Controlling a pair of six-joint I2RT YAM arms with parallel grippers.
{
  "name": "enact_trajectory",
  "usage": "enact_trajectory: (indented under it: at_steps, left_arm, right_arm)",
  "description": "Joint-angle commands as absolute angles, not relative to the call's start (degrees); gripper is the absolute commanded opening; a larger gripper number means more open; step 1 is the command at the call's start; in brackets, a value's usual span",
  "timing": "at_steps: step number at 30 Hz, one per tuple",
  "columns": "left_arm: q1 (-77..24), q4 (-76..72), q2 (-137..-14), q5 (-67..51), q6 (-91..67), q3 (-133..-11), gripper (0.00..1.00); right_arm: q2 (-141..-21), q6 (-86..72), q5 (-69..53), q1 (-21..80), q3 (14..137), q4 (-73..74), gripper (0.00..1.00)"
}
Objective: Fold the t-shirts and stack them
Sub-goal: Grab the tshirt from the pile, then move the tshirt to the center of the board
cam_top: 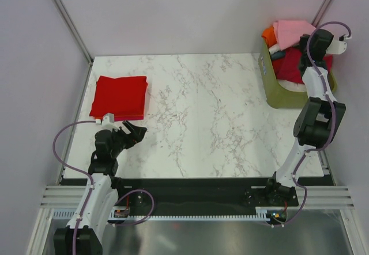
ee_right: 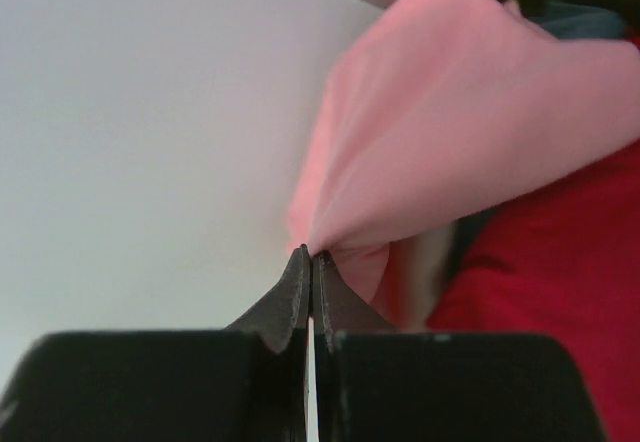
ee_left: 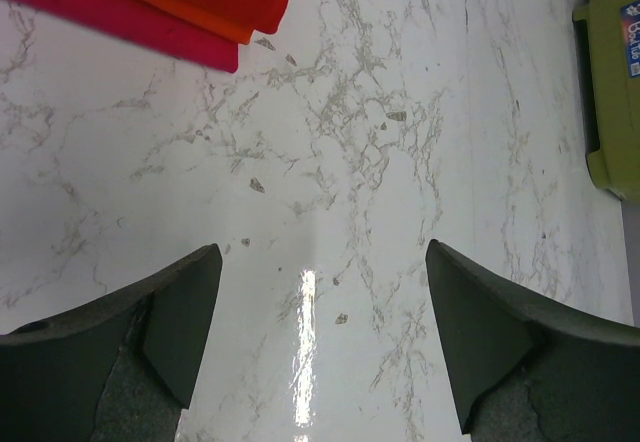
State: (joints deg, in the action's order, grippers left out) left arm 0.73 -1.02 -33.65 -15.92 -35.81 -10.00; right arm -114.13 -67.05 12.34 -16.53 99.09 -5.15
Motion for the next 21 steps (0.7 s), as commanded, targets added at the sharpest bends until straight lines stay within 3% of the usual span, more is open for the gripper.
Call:
enact_trajectory:
  at_steps: [1, 7, 12, 18, 20, 21]
  left_arm:
    - [0.7, -3.52, -33.4, -15.47, -36.91, -10.46, 0.9]
    - [0.7, -3.6, -33.05, -15.56, -36.83, -10.46, 0.9]
    - [0.7, -3.6, -32.96, -15.73, -36.74, -10.37, 0.9]
    - [0.7, -3.43, -31.82, -16.0, -36.56, -10.02, 0.89]
    - [0.62, -3.43, -31.29, -16.17, -36.56, -10.11, 0.89]
    - [0.7, -3.34, -31.12, -16.26, -36.48, -10.02, 0.89]
  right_arm:
    - [-104.95, -64.07, 6.17, -14.51, 100.81, -11.59, 0.0]
    - [-103.19, -65.47, -11.56, -9.07, 109.76, -9.84, 0.0]
    - [-99.59, -69.78, -20.73, -1.08, 106.18, -13.09, 0.0]
    - [-88.53, -72.34, -29.88, 2.55, 89.33, -18.28, 0.0]
    - [-80.74, -68.67, -30.23, 2.64, 77.13, -17.5, 0.01]
    - [-77.9, -66.99, -29.89, 2.55, 72.47, -16.45, 0.19]
